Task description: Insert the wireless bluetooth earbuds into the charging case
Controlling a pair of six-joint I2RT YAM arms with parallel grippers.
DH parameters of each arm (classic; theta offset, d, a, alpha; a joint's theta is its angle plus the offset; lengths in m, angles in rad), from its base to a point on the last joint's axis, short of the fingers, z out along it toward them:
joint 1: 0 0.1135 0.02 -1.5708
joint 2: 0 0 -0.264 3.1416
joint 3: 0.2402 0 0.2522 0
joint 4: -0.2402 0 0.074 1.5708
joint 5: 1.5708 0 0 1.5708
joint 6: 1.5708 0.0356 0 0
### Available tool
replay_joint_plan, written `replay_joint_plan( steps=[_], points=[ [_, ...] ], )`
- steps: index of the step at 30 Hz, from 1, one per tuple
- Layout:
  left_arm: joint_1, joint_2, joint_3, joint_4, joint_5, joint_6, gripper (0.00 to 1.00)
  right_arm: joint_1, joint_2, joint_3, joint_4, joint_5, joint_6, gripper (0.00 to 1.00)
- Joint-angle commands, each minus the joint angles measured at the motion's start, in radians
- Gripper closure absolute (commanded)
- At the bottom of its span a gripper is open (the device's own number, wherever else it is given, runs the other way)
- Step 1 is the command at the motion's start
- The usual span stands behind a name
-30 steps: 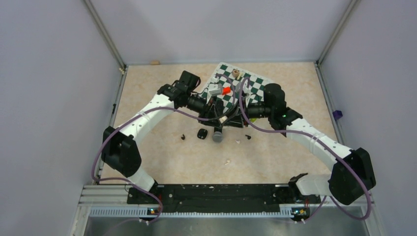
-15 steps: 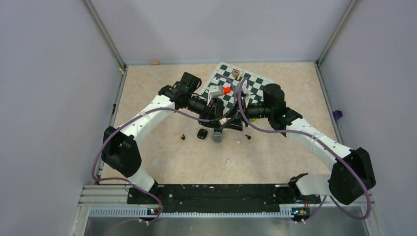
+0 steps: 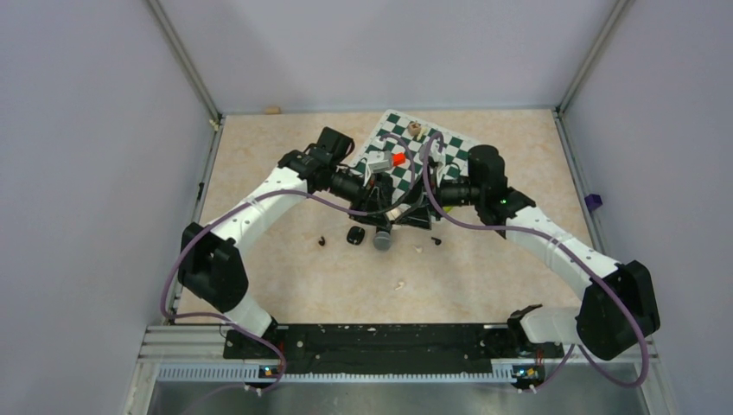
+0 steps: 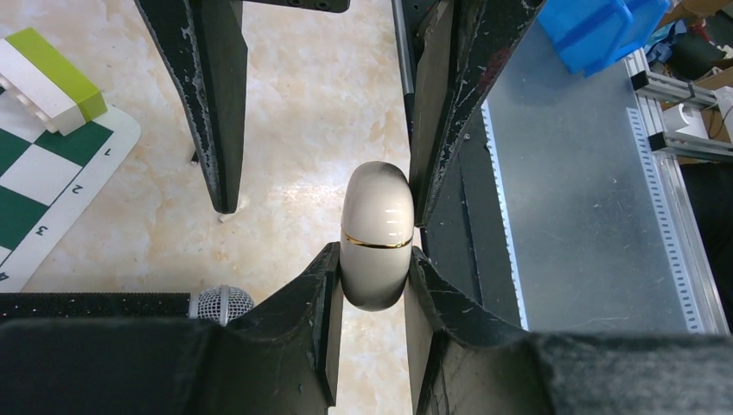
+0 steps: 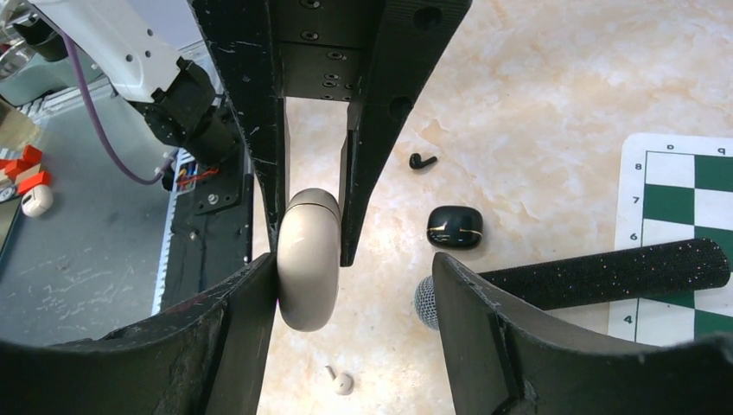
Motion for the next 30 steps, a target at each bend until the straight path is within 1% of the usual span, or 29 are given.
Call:
replay_joint_plan(
  steps=[1, 9, 15, 20, 25, 28, 30],
  points=[
    [-0.003, -0.056, 0.003, -0.001, 0.039, 0.029, 1.00, -0.015, -0.028, 0.044, 0.001, 0.043, -0.042, 0.36],
    [-0.004, -0.074, -0.004, -0.015, 0.032, 0.046, 1.00, -0.042, -0.051, 0.056, -0.026, 0.068, -0.070, 0.35],
    [-0.004, -0.085, -0.010, -0.016, 0.025, 0.051, 1.00, -0.081, -0.085, 0.056, -0.026, 0.051, -0.070, 0.34],
    [-0.003, -0.085, -0.010, -0.015, 0.023, 0.052, 1.00, -0.083, -0.112, 0.054, -0.026, 0.066, -0.083, 0.34],
    [0.007, -0.081, 0.005, -0.035, -0.005, 0.069, 1.00, -0.087, -0.147, 0.110, -0.132, 0.036, -0.127, 0.32],
    [0.041, -0.077, 0.041, -0.093, -0.029, 0.111, 1.00, -0.096, -0.154, 0.153, -0.224, 0.007, -0.175, 0.32],
    [0.077, -0.075, 0.065, -0.143, -0.040, 0.154, 1.00, -0.100, -0.150, 0.169, -0.289, 0.029, -0.220, 0.31]
  ],
)
